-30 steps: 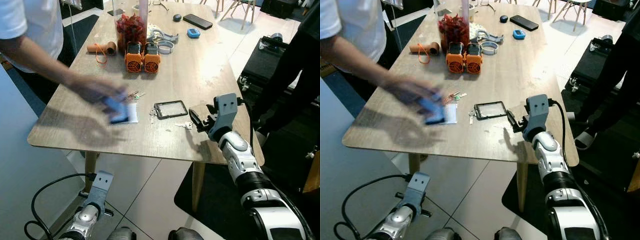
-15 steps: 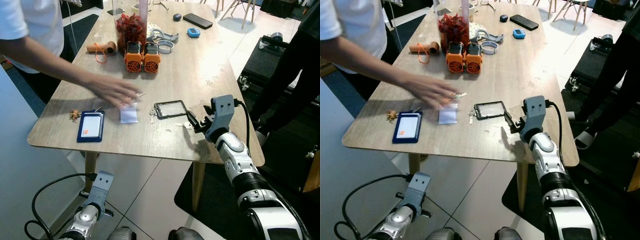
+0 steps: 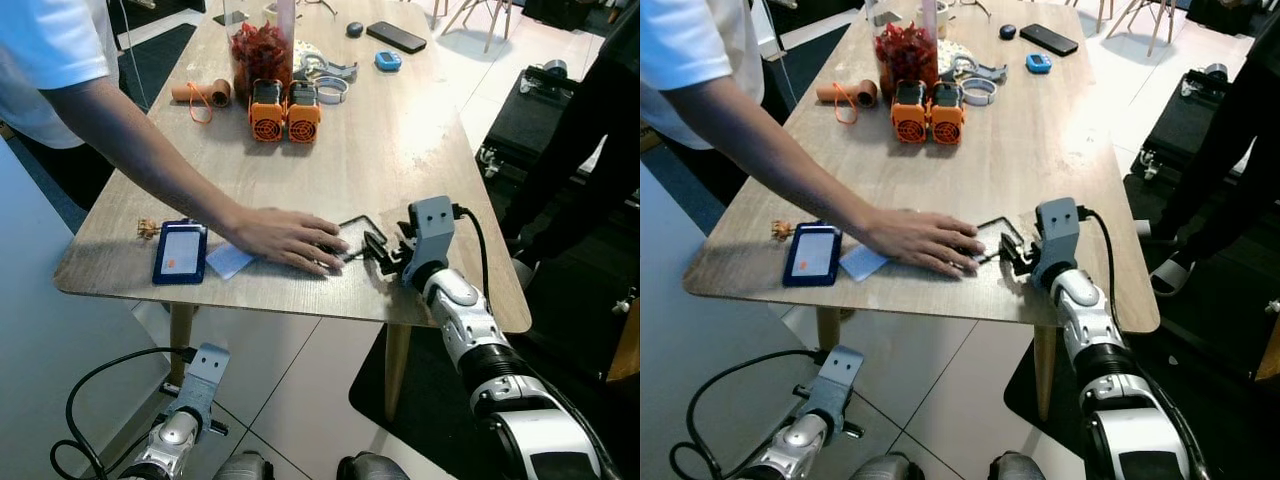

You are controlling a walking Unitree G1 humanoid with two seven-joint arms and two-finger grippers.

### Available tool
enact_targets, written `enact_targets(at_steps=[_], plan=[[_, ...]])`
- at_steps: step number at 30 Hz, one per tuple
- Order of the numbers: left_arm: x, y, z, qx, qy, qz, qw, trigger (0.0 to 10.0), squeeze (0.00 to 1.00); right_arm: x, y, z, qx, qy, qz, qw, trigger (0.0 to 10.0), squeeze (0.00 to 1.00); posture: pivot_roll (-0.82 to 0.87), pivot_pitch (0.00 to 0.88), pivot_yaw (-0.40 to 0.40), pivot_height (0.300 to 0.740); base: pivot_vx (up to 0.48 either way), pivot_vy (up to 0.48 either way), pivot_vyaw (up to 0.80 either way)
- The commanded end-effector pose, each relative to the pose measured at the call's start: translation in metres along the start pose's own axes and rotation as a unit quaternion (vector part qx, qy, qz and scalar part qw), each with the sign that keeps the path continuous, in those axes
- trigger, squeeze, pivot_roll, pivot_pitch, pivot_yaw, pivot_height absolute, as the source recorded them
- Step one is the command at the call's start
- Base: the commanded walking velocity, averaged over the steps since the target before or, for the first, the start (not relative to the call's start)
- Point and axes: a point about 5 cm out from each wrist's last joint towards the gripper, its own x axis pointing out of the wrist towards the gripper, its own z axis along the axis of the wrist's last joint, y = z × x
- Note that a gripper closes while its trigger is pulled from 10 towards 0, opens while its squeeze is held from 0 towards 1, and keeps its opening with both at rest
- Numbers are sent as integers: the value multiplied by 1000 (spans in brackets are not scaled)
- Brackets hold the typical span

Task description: Hang keys on a hook

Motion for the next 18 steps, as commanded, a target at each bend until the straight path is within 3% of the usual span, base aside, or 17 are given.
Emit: enact_targets(at_steps=[1,7,8,9,10,12,13,18], plan=[[-3,1,-7,13,10,-2,1000,10000,0,-2,-1,-9,2,22,0,1000,10000,0,75,132,-52,740,0,0,0],[-2,2,-6,18,8,-4,1000,10000,0,-6,-5,-16,4,40,-5,999,10000,0,72,126,-50,740,0,0,0],[-2,3,-6,18,7,-4,1000,10000,0,-7,-5,-16,4,40,-5,999,8941,0,72,126,-50,740,0,0,0],[-2,3,-6,18,7,-4,1000,10000,0,-7,-5,-16,4,40,-5,999,8941,0,72,126,-50,740,0,0,0],[-2,3,-5,18,7,-4,1000,10000,0,-7,-6,-16,5,41,-7,999,7569,0,72,126,-50,740,0,0,0],[-2,3,-5,17,5,-3,1000,10000,0,-7,-7,-16,6,41,-10,999,7804,0,74,128,-49,740,0,0,0],[-2,3,-4,16,4,-3,1000,10000,0,-8,-8,-15,6,38,-11,999,10000,0,74,128,-49,740,0,0,0],[-2,4,-3,15,-2,0,1000,10000,0,-11,-10,-8,4,11,-10,1000,10000,0,86,130,-55,740,0,0,0]])
